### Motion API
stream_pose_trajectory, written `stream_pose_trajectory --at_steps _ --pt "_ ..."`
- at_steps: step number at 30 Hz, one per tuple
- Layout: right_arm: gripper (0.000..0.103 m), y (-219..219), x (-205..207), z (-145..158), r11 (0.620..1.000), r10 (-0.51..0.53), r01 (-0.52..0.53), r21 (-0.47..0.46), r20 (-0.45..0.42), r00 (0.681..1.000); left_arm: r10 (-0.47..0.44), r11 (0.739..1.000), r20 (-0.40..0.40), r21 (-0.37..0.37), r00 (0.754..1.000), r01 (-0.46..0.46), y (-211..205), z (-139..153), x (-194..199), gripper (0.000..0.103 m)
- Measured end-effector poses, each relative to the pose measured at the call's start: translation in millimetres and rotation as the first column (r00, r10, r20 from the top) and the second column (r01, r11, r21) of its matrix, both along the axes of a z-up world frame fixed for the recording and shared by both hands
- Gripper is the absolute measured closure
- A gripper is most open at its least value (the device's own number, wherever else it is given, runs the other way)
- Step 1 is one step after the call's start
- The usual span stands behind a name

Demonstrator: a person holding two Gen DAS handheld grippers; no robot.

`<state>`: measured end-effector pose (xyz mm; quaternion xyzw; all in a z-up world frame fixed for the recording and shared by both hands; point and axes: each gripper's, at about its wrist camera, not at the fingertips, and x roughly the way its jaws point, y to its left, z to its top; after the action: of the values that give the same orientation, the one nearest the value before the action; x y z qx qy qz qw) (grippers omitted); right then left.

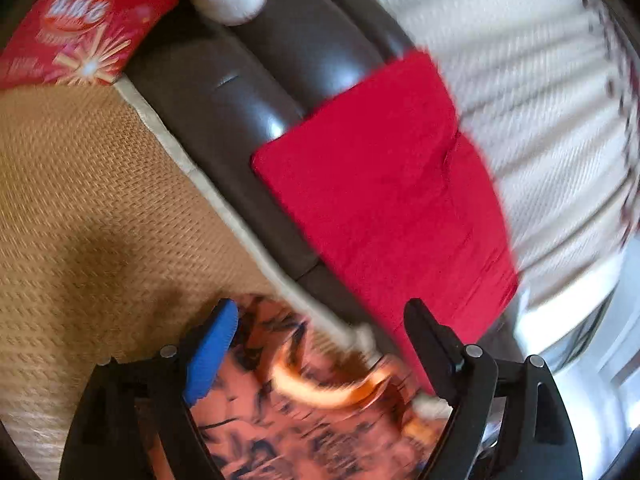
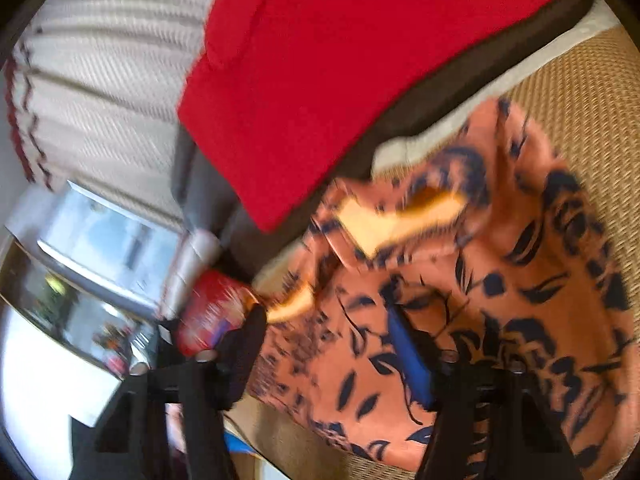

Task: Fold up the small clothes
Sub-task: 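Fold the lifted edge over and lay it down with both grippers, then press the folded blouse flat with both grippers side by side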

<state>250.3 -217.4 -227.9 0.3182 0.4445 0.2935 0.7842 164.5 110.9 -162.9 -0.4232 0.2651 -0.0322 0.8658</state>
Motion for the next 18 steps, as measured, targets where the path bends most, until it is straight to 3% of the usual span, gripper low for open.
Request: stream_pose_trajectory --at_steps 1,3,5,6,7,11,18 --pt "0.068 8.9 3.2 -3.6 0.998 0.006 -0.007 -0.060 -0.013 1.000 -0.064 0.998 -0.047 0.024 0.997 0.065 -5.6 -1.9 4.0 0.018" --pt "0.070 16.7 9.3 -19.4 0.985 0.006 -0.015 -0.170 -0.053 0.999 -0.275 0.957 -0.167 0.050 0.947 0.286 -30.4 -12.2 22.2 0.018" --pt "0.073 22.9 19.3 -29.2 0.976 -0.006 -0.011 -0.216 -0.078 0.997 -0.334 0.919 -0.261 0.124 0.906 0.375 -49.0 -16.7 27.4 0.018" --pt "0.073 25.2 23.0 -28.8 0.975 -0.009 -0.007 -0.223 -0.070 0.997 -0.339 0.902 -0.296 0.167 0.893 0.398 -54.9 -19.5 29.5 0.018" --pt "0.073 26.1 26.1 -26.9 0.973 -0.014 0.001 -0.230 -0.056 0.998 -0.344 0.900 -0.301 0.164 0.890 0.403 -54.3 -22.2 30.9 0.018" --pt "0.073 23.6 41.0 -25.8 0.970 -0.061 0.052 -0.239 -0.031 0.998 -0.331 0.936 -0.273 0.027 0.903 0.351 -31.0 -35.1 55.1 0.019" --pt "0.073 4.7 65.5 -11.5 0.978 -0.166 0.170 -0.124 0.043 0.985 -0.256 0.965 -0.116 0.032 0.960 0.261 -18.9 -15.5 81.9 0.018"
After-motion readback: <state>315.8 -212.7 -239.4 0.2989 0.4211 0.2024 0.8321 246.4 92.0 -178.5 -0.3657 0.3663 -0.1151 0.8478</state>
